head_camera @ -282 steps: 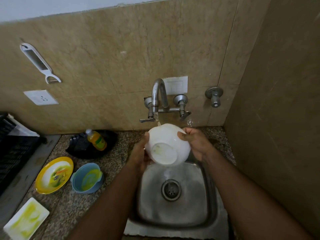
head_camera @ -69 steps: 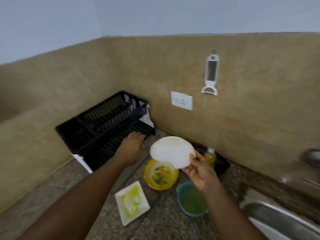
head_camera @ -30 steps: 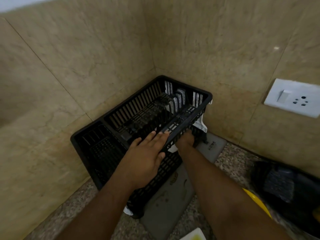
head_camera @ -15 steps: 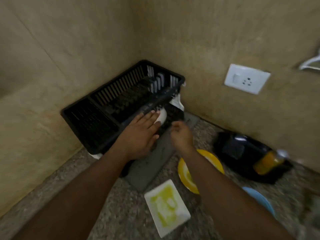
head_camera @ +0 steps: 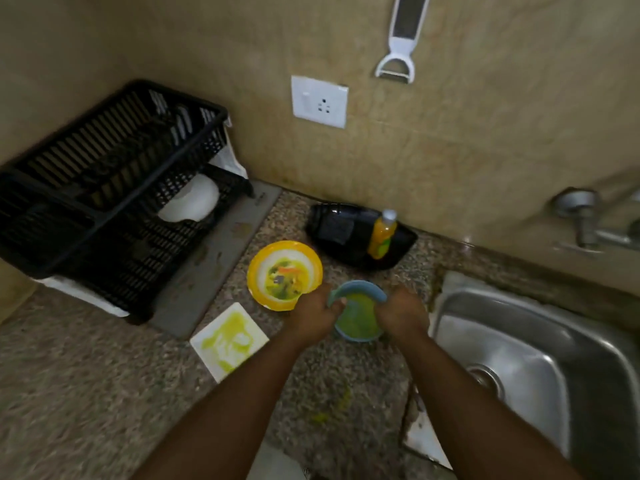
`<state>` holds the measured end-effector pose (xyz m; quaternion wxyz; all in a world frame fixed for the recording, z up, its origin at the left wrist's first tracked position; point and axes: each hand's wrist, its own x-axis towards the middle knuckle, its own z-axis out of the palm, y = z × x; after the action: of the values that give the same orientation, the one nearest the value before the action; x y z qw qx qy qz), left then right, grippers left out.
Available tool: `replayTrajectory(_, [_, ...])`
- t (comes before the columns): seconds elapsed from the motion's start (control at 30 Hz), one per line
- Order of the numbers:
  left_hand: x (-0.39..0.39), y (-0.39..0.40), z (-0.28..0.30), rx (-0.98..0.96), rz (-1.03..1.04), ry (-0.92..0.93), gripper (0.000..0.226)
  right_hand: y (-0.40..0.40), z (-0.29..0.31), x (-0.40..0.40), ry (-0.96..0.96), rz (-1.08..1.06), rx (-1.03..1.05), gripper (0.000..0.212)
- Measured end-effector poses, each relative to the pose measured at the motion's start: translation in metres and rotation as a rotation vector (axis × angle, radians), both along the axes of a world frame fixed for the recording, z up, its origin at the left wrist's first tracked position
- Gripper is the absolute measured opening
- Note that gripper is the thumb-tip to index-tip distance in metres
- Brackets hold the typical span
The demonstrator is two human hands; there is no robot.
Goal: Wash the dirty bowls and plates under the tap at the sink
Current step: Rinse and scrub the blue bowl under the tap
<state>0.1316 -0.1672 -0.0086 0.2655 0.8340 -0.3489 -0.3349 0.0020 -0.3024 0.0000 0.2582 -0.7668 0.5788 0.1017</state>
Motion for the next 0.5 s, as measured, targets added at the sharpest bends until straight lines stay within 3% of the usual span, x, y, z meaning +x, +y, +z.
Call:
replayTrajectory(0.07, [-0.017, -0.009, -0.001, -0.021, 0.135, 0.05, 0.049, -0.005, -0.006, -0.014, -0.055, 0.021, 0.108, 0.023])
replayTrajectory(0.27, [-0.053, -0.022, -0.003, -0.083, 0.35, 0.161, 0.076, -0.018, -0.008, -0.075, -0.341, -0.068, 0.261, 0.025])
replayTrajectory(0.37, [-0.079, -0.042, 0.01, -0.199, 0.498, 0.325, 0.056, -0.032, 0.021, -0.113, -0.538, -0.2, 0.356, 0.027])
replayTrajectory(0.5, [-0.127, -0.081, 0.032, -0.215, 0.387, 0.499, 0.028, -0.068, 0.056, -0.162, -0.617, -0.19, 0.376, 0.027])
